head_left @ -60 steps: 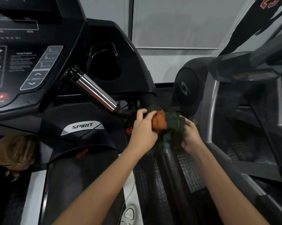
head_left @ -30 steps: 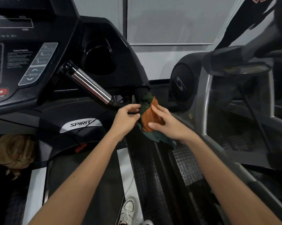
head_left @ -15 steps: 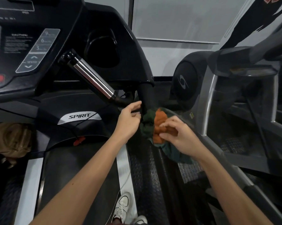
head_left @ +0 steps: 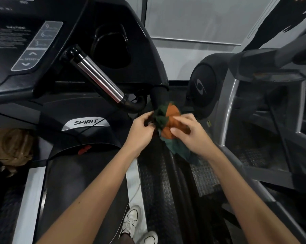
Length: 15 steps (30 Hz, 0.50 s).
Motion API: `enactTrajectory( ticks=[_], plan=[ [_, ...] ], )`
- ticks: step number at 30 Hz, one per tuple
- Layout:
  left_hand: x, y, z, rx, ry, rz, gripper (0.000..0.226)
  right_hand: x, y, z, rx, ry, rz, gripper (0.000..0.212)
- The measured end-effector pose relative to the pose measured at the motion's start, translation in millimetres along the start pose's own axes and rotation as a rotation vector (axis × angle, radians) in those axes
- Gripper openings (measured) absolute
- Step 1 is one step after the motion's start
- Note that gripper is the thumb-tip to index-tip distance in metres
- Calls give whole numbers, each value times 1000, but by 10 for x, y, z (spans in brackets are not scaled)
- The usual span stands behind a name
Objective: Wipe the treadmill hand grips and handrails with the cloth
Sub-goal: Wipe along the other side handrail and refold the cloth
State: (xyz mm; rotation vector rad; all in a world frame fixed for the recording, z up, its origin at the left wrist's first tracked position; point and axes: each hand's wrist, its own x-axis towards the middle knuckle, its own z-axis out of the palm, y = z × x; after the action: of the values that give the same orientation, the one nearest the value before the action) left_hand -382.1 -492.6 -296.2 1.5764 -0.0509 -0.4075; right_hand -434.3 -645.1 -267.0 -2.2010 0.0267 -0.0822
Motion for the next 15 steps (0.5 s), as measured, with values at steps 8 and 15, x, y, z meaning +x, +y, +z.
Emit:
enactTrajectory(
  ticks=[8,15],
  plan=[
    [-34,9,56,-34,56,-8,41,-404,59,-16,-48,-85,-33,37],
    [-86,-17,22,-21,-19,29,36,209,92,-23,301,-147,223,56]
  ],
)
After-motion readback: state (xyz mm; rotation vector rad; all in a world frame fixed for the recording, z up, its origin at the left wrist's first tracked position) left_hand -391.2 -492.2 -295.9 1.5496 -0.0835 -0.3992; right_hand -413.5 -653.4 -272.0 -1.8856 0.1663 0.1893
